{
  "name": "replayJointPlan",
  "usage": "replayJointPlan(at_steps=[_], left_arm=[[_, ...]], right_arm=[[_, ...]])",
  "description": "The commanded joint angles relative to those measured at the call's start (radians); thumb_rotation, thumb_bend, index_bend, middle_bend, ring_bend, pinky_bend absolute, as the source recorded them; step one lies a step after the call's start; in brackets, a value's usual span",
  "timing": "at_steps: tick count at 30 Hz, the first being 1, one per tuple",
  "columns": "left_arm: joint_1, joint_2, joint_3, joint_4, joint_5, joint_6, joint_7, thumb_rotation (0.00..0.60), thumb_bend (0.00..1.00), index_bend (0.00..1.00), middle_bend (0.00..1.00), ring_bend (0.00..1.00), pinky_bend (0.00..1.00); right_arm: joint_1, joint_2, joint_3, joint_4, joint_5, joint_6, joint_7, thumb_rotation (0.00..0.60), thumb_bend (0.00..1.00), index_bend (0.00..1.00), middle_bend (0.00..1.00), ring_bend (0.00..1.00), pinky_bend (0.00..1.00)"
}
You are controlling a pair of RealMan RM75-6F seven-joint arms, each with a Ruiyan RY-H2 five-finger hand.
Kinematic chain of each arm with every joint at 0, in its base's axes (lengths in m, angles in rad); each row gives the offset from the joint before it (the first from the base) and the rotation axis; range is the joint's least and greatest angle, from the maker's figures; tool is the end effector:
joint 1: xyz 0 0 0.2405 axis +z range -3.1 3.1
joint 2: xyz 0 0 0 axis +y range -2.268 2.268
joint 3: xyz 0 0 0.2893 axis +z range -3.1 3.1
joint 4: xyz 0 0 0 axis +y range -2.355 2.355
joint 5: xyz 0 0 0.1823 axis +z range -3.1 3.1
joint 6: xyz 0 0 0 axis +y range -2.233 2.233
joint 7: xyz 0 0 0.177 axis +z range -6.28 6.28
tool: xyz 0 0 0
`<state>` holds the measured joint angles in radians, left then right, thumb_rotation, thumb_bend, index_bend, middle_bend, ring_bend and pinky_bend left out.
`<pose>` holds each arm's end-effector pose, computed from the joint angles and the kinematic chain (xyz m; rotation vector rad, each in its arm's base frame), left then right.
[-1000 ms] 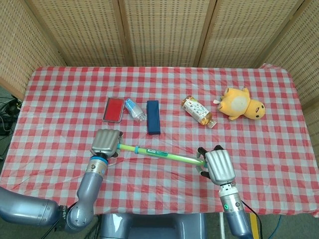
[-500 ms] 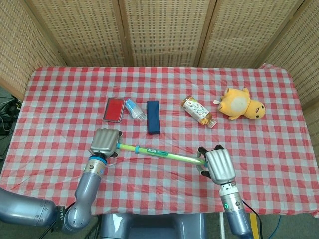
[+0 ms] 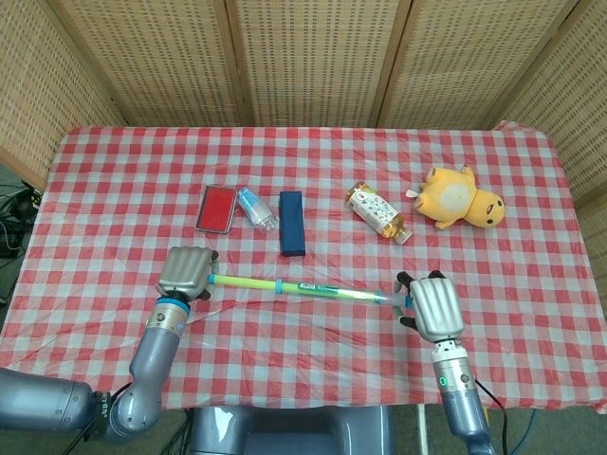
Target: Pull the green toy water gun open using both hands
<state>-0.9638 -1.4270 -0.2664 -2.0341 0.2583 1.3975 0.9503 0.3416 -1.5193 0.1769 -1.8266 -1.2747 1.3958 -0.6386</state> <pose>-0.1220 0.3736 0.0478 -1.6759 -1.0844 -0.5331 -0.2089 -0.2894 0.0691 1.4796 -0.8819 0.9680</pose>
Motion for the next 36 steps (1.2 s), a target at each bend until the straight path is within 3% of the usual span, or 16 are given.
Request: replayJointPlan(at_steps=[1, 10, 36], left_arm=[[0.005, 0.01, 0.004, 0.005, 0.004, -0.009, -0.01, 0.6, 0.64, 0.84, 0.95, 0.86, 0.74], [0.006, 0.024, 0.012, 0.0, 0.005, -0.018, -0.027, 0.6, 0.64, 0.84, 0.95, 0.86, 0.74], [0.027, 0.051, 0.056, 0.044, 0.008, -0.038, -0.053, 0.6, 0.64, 0.85, 0.95, 0.86, 0.74]], right_arm=[[-0.003, 0.012, 0.003, 0.012, 0.006, -0.002, 0.021, 0.6, 0.42, 0.66, 1.0, 0.99, 0.52], [-0.002, 0.025, 0.007, 0.027, 0.01, 0.0, 0.048, 0.6, 0.4, 0.72, 1.0, 0.99, 0.52], [0.002, 0.112, 0.074, 0.122, 0.151, -0.036, 0.14, 0.6, 0.38, 0.7, 1.0, 0.99, 0.52]])
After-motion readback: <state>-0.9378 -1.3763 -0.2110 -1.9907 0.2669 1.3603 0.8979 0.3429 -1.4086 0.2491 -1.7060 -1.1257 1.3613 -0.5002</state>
